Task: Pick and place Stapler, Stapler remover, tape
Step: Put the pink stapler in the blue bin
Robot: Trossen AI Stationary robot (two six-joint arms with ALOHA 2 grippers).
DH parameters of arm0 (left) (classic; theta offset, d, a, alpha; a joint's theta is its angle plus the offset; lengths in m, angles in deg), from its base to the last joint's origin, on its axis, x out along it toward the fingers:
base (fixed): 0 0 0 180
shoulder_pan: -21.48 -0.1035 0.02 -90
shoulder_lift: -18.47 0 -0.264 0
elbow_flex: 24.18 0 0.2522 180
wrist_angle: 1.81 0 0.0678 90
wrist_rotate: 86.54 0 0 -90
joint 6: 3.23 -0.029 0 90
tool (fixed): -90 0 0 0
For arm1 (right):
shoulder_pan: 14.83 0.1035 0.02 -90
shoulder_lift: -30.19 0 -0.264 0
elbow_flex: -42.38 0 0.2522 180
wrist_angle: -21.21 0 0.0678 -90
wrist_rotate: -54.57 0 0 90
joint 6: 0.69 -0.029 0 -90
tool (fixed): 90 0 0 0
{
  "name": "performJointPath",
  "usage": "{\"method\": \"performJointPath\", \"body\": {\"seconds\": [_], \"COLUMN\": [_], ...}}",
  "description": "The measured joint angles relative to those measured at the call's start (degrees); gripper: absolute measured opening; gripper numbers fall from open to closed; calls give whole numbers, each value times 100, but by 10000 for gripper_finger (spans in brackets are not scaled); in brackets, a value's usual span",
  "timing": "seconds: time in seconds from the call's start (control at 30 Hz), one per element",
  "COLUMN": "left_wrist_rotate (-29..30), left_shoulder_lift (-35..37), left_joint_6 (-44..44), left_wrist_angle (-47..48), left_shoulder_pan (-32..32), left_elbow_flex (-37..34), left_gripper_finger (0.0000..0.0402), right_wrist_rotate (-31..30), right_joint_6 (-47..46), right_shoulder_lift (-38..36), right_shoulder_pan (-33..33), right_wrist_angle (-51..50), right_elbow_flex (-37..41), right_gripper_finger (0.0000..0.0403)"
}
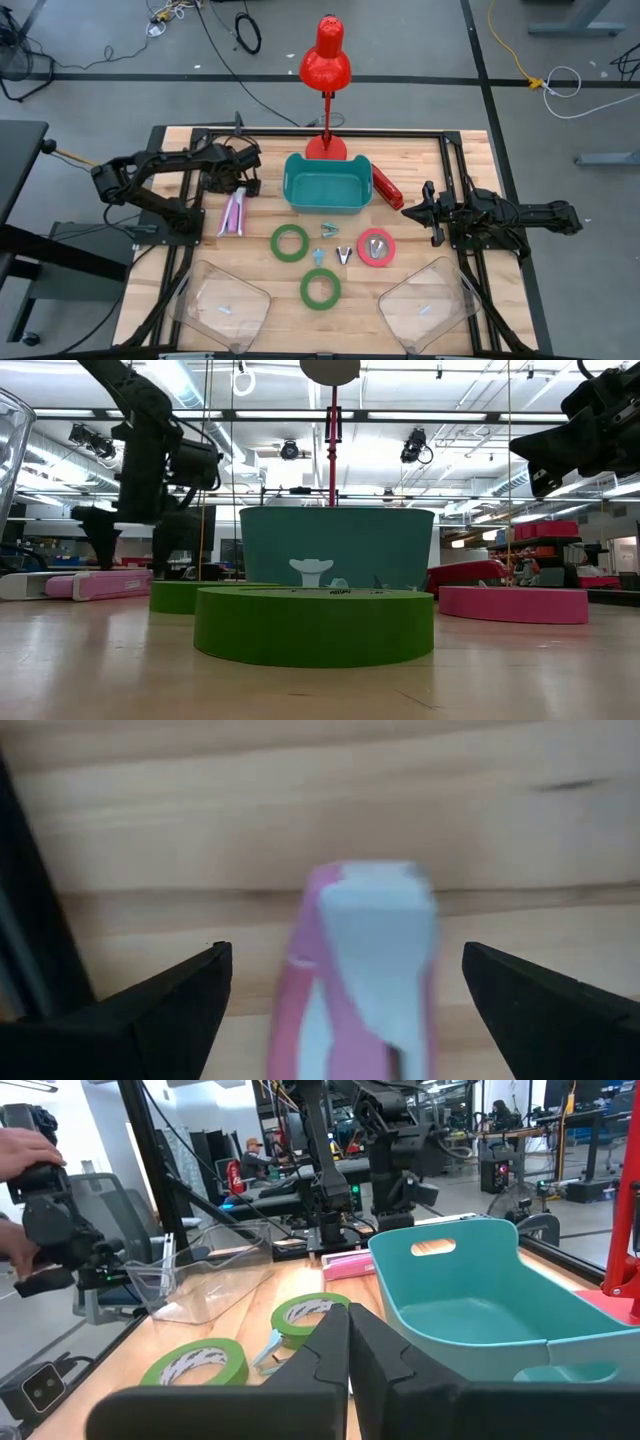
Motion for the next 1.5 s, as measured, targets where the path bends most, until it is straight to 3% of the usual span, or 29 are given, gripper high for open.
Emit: {"method": "performJointPath", "body": {"seconds": [0.47, 1.1, 1.5], "left_wrist_rotate": [-124, -110, -99], "left_shoulder_lift": [-2, -2, -2], "left_joint_6": [97, 167, 121], "left_wrist_angle": [-410, -415, -417], "left_shoulder_pan": [-2, -2, 0], "left_elbow_flex": [-336, -332, -332], "left_gripper_finger": [395, 245, 240], "right_wrist_rotate": [1, 0, 1], "right_joint_6": [0, 0, 0], "right_shoulder_lift": [-1, -1, -1], "right_shoulder_pan": [0, 0, 0], "right_wrist_angle": [0, -1, 1], "right_elbow_flex": [-1, -1, -1], "right_gripper_finger": [6, 6, 6]}}
